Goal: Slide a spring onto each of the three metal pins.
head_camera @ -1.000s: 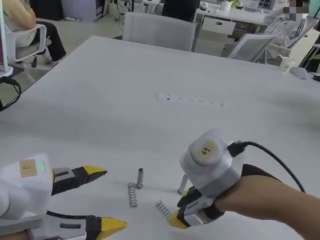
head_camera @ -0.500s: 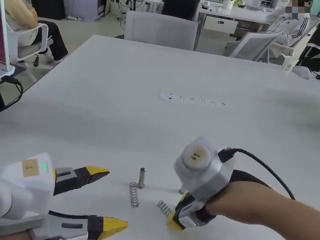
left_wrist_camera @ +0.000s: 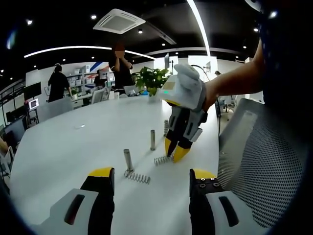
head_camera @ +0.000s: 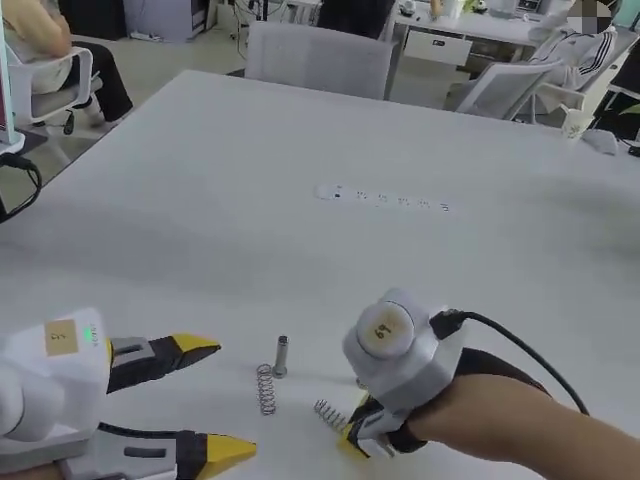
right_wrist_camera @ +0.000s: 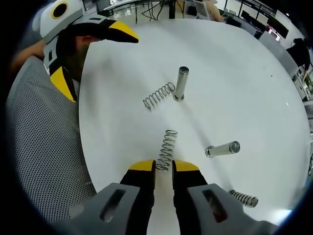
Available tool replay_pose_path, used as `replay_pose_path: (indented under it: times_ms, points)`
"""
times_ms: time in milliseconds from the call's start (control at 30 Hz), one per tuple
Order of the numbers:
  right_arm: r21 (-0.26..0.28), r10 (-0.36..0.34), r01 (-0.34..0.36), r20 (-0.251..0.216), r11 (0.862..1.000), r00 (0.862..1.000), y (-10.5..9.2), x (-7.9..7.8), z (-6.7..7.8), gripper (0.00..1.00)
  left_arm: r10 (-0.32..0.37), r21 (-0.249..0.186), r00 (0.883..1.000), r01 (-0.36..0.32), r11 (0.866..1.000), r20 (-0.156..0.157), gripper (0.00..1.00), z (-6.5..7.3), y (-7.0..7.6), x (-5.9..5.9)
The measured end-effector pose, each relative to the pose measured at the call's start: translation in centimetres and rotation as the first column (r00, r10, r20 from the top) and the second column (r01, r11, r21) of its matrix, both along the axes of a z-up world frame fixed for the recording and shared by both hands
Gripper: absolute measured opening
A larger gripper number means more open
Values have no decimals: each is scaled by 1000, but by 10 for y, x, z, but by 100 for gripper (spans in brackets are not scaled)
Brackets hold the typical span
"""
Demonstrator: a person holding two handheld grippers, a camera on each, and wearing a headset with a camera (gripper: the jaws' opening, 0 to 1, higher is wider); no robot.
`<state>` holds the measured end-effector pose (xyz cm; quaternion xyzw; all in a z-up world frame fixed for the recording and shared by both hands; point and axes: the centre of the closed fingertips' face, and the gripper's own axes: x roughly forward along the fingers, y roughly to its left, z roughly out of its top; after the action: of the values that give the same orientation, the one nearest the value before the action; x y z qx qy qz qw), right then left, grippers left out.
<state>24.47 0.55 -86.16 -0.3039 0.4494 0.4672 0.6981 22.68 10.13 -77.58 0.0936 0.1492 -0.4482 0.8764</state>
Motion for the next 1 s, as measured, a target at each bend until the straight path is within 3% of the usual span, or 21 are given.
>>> replay_pose_path:
  times_ms: [567, 1000]
  points:
    - [1, 1, -1, 21, 1000, 1000, -3, 0, 0, 9, -19, 4, 1000, 19, 1000, 0, 56, 0, -5, 0]
    - [-2, -3, 3, -23, 1000, 1000, -17, -7, 8, 8, -44, 7, 999, 44, 999, -8, 54, 0, -13, -4]
